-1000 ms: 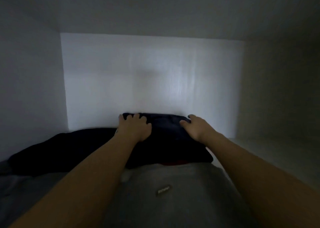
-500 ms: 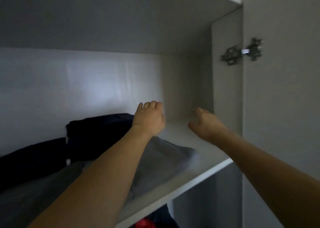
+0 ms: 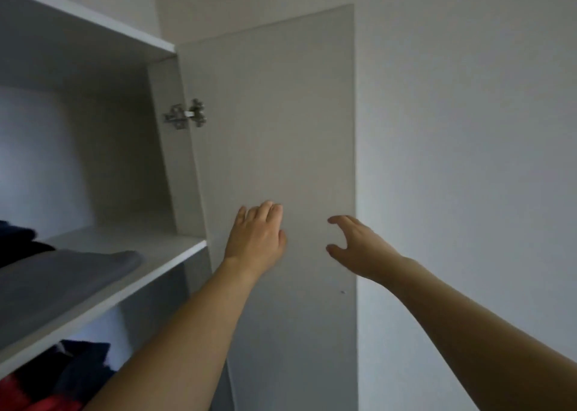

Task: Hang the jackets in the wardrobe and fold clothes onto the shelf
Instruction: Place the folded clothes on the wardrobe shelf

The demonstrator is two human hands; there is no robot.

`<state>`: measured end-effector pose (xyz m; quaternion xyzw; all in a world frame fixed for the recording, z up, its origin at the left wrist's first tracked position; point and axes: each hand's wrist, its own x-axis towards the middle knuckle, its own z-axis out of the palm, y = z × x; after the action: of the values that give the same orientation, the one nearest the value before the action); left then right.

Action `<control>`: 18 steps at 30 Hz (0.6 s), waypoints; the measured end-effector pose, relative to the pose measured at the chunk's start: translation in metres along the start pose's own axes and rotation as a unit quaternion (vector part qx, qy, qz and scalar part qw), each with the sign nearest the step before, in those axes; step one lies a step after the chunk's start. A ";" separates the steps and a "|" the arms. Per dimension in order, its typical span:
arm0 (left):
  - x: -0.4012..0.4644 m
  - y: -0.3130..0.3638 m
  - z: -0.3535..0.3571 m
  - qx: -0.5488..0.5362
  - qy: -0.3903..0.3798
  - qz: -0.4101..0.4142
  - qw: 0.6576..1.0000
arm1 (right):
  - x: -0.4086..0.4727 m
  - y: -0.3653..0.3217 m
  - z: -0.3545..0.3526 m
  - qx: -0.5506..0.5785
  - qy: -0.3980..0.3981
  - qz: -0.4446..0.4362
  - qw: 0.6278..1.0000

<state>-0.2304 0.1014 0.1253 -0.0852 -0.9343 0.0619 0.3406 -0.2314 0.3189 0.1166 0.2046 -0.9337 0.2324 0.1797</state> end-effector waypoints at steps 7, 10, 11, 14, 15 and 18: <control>-0.005 0.242 0.001 -0.084 -0.009 0.098 0.992 | -0.162 0.177 -0.110 -0.075 0.016 0.116 0.990; -0.015 0.350 0.004 -0.130 -0.013 0.121 0.984 | -0.226 0.250 -0.148 -0.093 0.028 0.153 0.984; -0.021 0.382 0.006 -0.145 -0.024 0.129 0.981 | -0.246 0.269 -0.156 -0.091 0.024 0.165 0.982; -0.040 0.474 0.018 -0.181 -0.072 0.154 0.969 | -0.303 0.326 -0.180 -0.079 -0.011 0.208 0.975; -0.047 0.502 0.024 -0.188 -0.086 0.161 0.965 | -0.320 0.345 -0.187 -0.079 -0.019 0.222 0.972; -0.065 0.582 0.041 -0.228 -0.136 0.162 0.950 | -0.369 0.398 -0.209 -0.067 -0.020 0.267 0.961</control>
<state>-0.1398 0.6554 -0.0474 -0.3019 -0.9345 -0.0871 0.1672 -0.0517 0.8566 -0.0132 -0.0602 -0.9712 0.2043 0.1063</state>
